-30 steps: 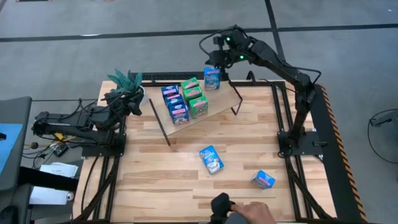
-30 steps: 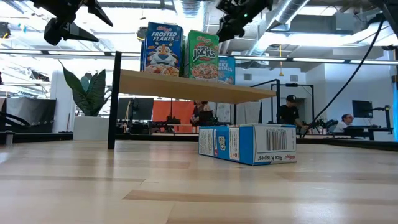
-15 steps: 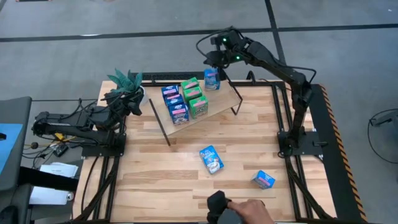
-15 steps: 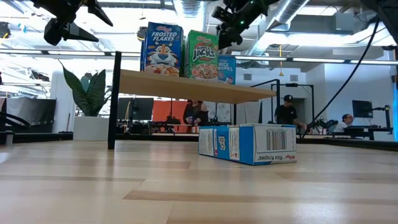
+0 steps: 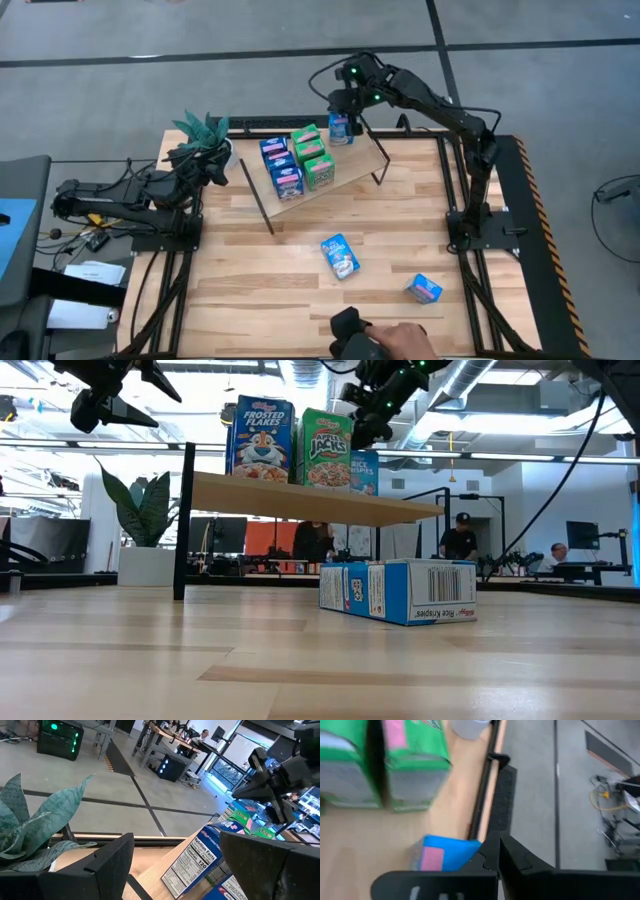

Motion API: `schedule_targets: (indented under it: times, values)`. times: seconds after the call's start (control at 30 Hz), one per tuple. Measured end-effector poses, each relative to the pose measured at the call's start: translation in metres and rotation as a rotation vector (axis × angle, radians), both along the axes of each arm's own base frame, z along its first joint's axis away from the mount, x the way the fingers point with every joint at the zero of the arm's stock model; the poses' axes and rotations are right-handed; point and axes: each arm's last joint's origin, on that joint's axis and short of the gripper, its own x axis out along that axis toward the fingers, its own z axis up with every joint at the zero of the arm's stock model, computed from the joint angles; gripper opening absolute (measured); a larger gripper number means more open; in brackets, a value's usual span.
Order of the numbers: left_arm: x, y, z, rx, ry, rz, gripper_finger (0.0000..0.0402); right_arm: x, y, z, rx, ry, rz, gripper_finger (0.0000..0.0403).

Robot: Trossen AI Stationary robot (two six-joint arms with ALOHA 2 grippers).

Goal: Stack cereal on shelf
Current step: Put the top right light blue cereal box on the shelf

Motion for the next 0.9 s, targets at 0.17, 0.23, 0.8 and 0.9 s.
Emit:
schedule_targets:
  times: [0.17, 0.23, 0.8, 0.9]
  values:
    - [0.0, 0.0, 0.0, 0.0, 0.001, 0.0, 0.0283, 0.001, 0.001, -0.003, 0.009, 0.021, 0.002, 0.0014]
    - [0.0, 0.0, 0.0, 0.001, 0.005, 0.0, 0.0283, 0.0, 0.002, -0.004, 0.007, 0.035, 0.011, 0.0015]
    - [0.0, 0.0, -0.001, 0.004, 0.023, 0.0, 0.0283, 0.005, 0.018, 0.002, -0.049, 0.068, 0.037, 0.0032]
    - [0.0, 0.0, -0.002, 0.006, 0.027, 0.0, 0.0283, 0.005, 0.026, 0.019, -0.1, 0.044, 0.021, 0.0038]
